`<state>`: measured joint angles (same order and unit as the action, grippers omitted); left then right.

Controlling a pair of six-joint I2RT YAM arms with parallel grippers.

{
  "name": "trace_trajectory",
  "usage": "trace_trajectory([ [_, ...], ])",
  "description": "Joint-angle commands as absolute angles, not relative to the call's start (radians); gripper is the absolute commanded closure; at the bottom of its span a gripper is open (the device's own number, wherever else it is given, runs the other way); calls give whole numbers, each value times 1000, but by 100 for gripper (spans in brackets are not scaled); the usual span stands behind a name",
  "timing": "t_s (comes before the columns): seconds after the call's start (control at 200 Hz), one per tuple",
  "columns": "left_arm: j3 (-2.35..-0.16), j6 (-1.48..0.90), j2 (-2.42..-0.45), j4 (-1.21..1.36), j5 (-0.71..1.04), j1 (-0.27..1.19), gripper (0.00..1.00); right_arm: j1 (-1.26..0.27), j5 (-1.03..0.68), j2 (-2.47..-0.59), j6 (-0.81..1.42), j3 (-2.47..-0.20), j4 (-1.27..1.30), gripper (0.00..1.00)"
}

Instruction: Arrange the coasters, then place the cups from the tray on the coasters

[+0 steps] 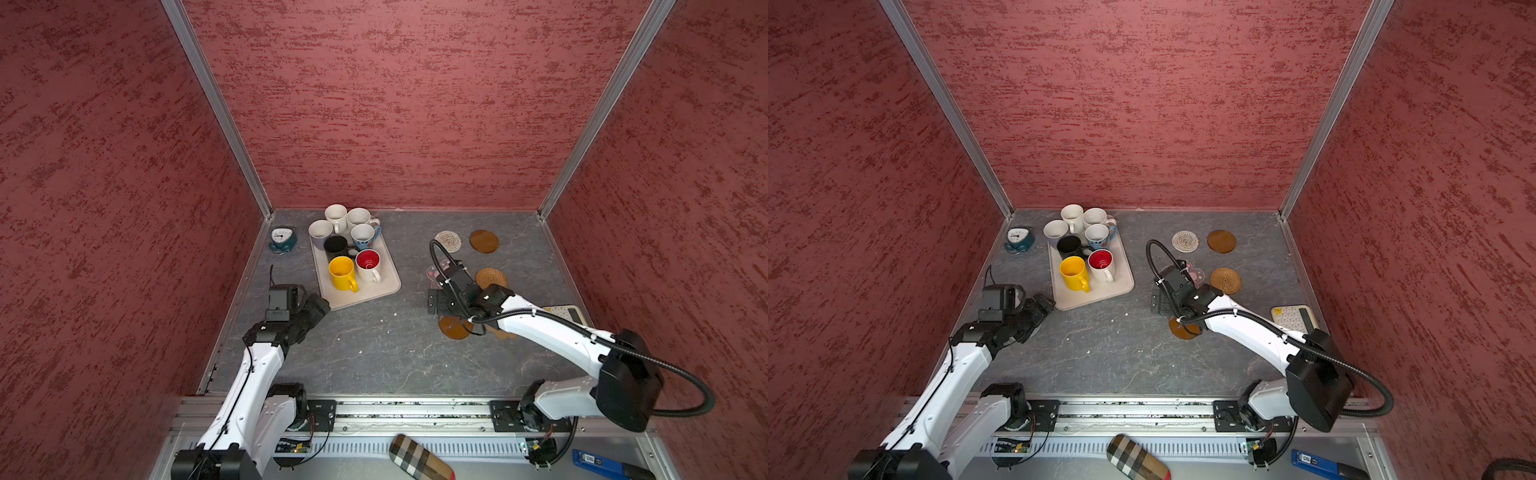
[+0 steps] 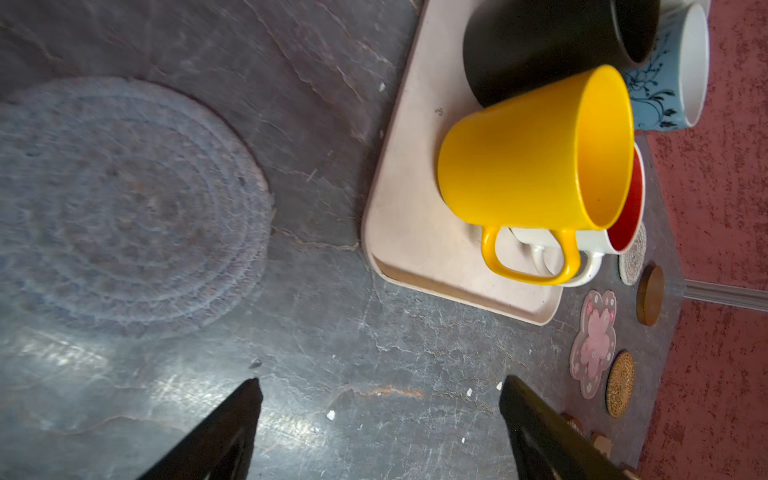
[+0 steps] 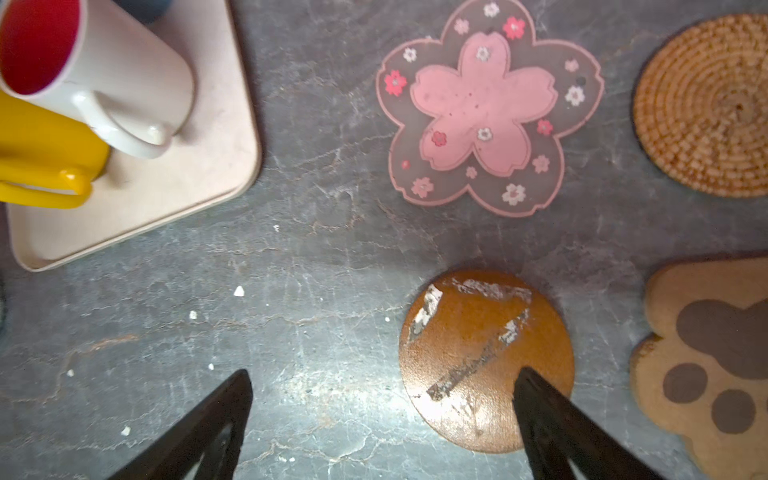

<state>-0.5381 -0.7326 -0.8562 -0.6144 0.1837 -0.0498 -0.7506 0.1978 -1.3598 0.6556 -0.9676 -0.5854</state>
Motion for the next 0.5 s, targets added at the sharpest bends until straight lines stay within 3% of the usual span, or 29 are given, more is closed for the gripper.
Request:
trace_trajectory([
  [0.0,-573,-706,-878,-648,194,-119,16,-746,160,-1305,564,-957,-491,1],
  [0.09,-594,-690,-912,-664,149,-175,32,-746,136,-1282,516,-940,-444,1],
  [0.175,-610,-692,-962,-688,135,-221,40,-744,122,-1272,478,-927,-415,1],
  [0.496,-613,-702,-1073,-621,47,-248,46,-707,32,-1170,392,-815,-281,1],
])
